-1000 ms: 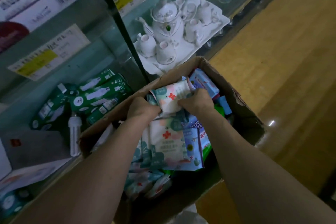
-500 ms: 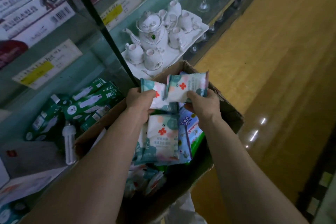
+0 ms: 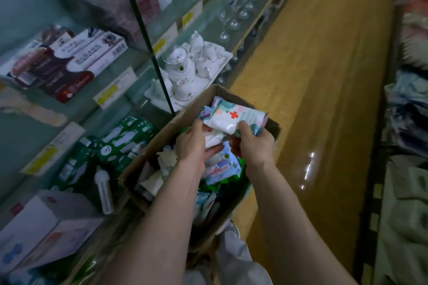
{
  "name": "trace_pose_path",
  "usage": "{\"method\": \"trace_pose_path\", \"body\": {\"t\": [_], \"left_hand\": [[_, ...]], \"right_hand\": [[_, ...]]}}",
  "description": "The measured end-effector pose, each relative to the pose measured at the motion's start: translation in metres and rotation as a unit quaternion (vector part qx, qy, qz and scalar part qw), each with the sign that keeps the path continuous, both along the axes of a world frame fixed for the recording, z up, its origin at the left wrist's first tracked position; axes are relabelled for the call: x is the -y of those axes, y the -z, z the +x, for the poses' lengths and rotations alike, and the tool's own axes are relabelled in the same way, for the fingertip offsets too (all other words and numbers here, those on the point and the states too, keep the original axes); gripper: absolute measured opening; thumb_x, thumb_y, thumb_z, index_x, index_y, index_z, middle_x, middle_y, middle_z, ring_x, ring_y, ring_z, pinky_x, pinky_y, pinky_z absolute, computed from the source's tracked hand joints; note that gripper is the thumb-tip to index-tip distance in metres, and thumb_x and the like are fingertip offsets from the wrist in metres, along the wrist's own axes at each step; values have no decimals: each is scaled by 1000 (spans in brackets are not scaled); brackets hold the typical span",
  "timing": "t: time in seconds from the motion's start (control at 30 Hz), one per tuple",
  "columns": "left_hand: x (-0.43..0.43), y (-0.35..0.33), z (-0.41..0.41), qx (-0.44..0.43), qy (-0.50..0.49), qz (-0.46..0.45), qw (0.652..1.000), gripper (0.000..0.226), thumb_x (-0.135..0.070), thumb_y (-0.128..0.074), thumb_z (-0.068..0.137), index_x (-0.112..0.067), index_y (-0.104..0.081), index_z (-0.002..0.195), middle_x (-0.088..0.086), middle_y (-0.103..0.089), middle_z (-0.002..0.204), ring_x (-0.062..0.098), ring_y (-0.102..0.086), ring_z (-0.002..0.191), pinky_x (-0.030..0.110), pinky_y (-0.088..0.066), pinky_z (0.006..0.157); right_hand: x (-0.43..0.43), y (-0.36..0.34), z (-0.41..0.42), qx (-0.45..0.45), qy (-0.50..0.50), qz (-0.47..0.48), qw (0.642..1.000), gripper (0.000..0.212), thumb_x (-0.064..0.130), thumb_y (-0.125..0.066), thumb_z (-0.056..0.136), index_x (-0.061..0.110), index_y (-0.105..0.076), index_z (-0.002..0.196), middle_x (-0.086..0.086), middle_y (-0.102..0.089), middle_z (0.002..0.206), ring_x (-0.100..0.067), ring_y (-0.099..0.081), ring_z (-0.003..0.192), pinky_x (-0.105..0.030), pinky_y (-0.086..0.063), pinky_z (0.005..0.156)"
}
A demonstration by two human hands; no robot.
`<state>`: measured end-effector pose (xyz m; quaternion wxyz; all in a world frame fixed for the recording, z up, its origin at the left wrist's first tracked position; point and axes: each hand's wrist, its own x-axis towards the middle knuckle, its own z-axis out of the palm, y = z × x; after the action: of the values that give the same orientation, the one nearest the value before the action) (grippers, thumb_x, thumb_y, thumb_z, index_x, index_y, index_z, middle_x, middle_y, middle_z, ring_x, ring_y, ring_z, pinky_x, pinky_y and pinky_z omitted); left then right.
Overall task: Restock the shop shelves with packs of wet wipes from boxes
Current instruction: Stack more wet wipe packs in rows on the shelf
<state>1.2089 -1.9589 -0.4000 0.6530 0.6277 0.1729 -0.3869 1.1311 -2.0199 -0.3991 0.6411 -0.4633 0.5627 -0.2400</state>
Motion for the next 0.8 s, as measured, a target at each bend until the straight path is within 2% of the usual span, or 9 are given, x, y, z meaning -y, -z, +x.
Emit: {"method": "trace_pose_path", "body": {"t": [0.07,0.13,0.2,0.3,0.4,0.47,0.6,0.7,0.8], "left_hand": [[-8,-17,-13,-1,29,-10,1000,30,-37,-54,94,-10,-67,96,13,-71,96,25,-70,83,32,-59,57],[-13,-33,-24,23,61,-11,998,30,-42,-57,92,-13,-66,88,10,-71,92,23,-70,79,31,-59,59],[-18,-42,-33,52,90,-22,994,27,-39,-60,91,-12,-66,94,11,-70,98,23,-69,80,29,-57,53],[-20,-54,-50,92,127,-37,987,25,-29,-57,95,-7,-64,105,16,-68,107,27,-69,83,29,-57,55],[-18,-72,-78,131,165,-53,976,26,-31,-58,94,-7,-66,100,14,-70,100,26,-69,81,28,-56,52],[-15,-85,-99,139,203,-70,967,28,-37,-62,91,-10,-66,95,8,-70,92,22,-69,79,28,-57,52],[-7,-100,-141,144,265,-85,950,15,-24,-62,91,-14,-60,80,10,-67,87,20,-66,69,29,-56,51],[2,-106,-178,164,282,-86,941,19,-22,-59,94,-13,-60,76,11,-67,86,20,-65,66,27,-54,48],[10,-116,-223,180,305,-93,930,20,-23,-59,94,-16,-59,76,9,-68,88,20,-67,70,31,-56,54]], "right_hand": [[-12,-14,-15,-10,10,-18,1000,15,24,-59,92,11,-65,88,-3,-64,73,-16,-62,60,-30,-51,59],[-21,-30,-31,7,18,-14,1000,21,23,-58,93,14,-59,74,-1,-57,59,-10,-51,44,-25,-43,48],[-29,-46,-47,17,31,-14,999,26,22,-59,93,15,-54,69,-1,-50,53,-8,-41,36,-22,-35,42],[-39,-68,-71,27,78,-30,996,31,26,-58,94,14,-52,65,-3,-47,54,-12,-38,39,-24,-31,44],[-46,-89,-100,36,122,-53,990,31,27,-51,96,14,-54,68,-3,-47,57,-12,-40,43,-25,-32,45],[-48,-102,-121,43,138,-67,987,30,24,-49,98,12,-54,71,-3,-45,54,-9,-39,39,-22,-31,41],[-54,-121,-166,49,189,-76,978,28,24,-49,98,12,-56,74,0,-45,53,-8,-37,38,-19,-30,40],[-57,-128,-205,44,240,-65,967,23,28,-47,99,21,-57,80,-1,-49,58,-10,-41,45,-21,-33,42],[-59,-134,-248,35,291,-64,954,23,31,-44,100,23,-54,80,1,-50,57,-10,-41,46,-23,-33,42]]}}
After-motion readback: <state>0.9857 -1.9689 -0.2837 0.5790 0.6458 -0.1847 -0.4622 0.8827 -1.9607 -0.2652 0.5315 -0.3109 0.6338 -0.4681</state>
